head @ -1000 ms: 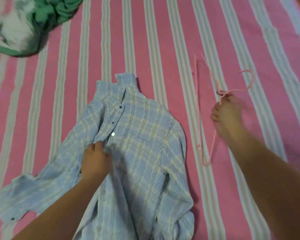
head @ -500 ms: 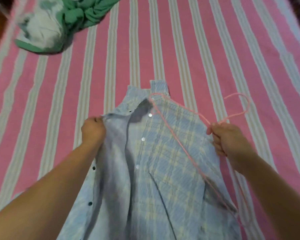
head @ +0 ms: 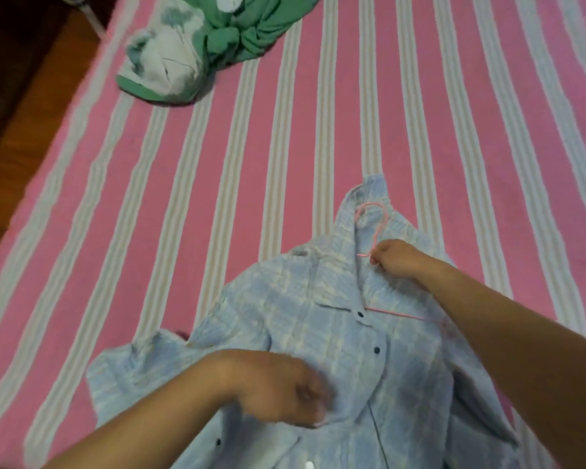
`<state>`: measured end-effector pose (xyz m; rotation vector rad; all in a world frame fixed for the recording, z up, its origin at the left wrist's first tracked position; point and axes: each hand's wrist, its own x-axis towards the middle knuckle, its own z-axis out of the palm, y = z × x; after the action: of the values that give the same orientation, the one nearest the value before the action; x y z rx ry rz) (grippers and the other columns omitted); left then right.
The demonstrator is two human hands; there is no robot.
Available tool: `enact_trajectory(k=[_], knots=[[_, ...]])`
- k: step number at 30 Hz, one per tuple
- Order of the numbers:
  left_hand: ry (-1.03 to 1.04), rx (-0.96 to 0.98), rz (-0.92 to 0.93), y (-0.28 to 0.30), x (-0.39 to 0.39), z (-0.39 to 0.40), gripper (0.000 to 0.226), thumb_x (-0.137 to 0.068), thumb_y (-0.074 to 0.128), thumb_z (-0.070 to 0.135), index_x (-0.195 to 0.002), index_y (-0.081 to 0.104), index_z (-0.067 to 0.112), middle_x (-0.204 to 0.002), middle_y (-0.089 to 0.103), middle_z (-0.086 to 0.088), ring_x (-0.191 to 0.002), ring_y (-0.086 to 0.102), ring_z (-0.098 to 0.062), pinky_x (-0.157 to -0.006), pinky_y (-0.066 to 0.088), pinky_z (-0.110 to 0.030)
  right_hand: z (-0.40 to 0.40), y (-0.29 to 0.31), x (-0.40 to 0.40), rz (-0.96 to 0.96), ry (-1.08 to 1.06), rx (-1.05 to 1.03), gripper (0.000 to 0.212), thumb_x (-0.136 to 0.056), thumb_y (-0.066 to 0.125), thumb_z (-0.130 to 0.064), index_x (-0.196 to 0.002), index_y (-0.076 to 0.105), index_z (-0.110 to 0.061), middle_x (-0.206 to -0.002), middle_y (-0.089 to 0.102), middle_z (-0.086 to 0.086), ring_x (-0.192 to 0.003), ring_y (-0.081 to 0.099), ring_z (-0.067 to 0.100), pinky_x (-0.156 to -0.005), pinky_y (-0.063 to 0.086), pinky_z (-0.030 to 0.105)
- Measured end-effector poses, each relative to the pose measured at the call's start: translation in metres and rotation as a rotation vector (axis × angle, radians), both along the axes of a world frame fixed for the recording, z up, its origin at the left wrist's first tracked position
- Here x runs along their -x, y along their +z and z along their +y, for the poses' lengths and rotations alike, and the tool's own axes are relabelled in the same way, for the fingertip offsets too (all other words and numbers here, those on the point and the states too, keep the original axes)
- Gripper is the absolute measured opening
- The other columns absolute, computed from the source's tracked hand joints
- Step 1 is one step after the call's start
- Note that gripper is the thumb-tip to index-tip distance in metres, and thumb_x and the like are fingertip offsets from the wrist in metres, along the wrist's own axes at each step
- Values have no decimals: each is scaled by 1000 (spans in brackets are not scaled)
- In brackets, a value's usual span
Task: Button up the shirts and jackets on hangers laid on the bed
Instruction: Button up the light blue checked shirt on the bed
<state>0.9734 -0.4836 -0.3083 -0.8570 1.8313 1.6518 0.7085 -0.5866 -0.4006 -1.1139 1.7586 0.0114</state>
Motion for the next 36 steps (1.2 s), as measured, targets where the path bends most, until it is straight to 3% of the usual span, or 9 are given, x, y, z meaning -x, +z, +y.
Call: enact_trajectory(k=[5,9,13,17,20,24,29,33,36], knots=[[767,641,-317,-80,-61,-55,43,-104,50,32,-145,48,20,-135,57,-9,-116,60,-27,-96,50,-40,1,-12,-4,-33,-115,105,28,-102,50,-32,-87,64,-13,-83,60,11,-62,49,22,-60,36,30],[659,484,-799,-137,-132,-63,63,-97,56,51,-146,43,13,-140,51,-18,-124,54,-38,-101,49,-48,-5,-15,-6,-19,-94,154,51,-102,41,-58,-85,65,-16,-84,61,2,-78,57,20,-75,41,35],[-48,566,-815,-129,-166,-1,50,-99,32,63,-129,49,28,-116,64,-4,-106,63,-26,-104,40,-49,-12,-31,-18,124,-72,183,52,-105,34,-53,-67,52,-22,-72,57,4,-79,58,30,-80,43,41],[327,772,-946,-91,-214,-7,32,-104,38,47,-109,51,18,-96,67,-12,-91,69,-36,-74,46,-40,-30,-31,-43,95,-96,185,47,-105,35,-40,-64,46,-21,-69,51,5,-75,52,29,-72,38,39],[640,1011,-1084,-203,-396,-89,62,-86,40,80,-95,52,19,-78,51,-16,-80,61,-46,-67,34,-54,-54,-26,-58,23,-184,239,43,-103,40,-35,-69,54,-13,-76,57,10,-73,53,28,-66,36,36],[700,1006,-1032,-158,-341,-151,60,-82,67,41,-135,49,19,-120,51,-26,-112,48,-47,-92,40,-63,-76,-25,-93,-26,-46,200,41,-107,39,-42,-80,57,-16,-81,58,5,-74,55,23,-62,38,32],[423,986,-296,-108,-109,-188,57,-104,42,39,-156,37,17,-155,43,-17,-142,38,-37,-116,33,-47,-88,-34,-116,-27,-2,233,41,-107,39,-41,-84,64,-18,-87,63,6,-77,57,24,-66,38,30],[300,806,-89,-123,-42,-198,23,-107,40,40,-97,55,25,-95,63,-3,-97,60,-34,-76,46,-41,-83,-30,-98,-232,-88,244,46,-104,43,-49,-75,64,-21,-73,63,-2,-70,56,17,-76,46,35],[376,825,-3,-118,-46,-180,35,-106,47,34,-73,37,28,-72,50,2,-72,51,-27,-61,39,-39,-91,-27,-64,-138,-33,308,43,-104,35,-49,-112,67,-23,-98,67,-1,-89,60,19,-86,47,40]])
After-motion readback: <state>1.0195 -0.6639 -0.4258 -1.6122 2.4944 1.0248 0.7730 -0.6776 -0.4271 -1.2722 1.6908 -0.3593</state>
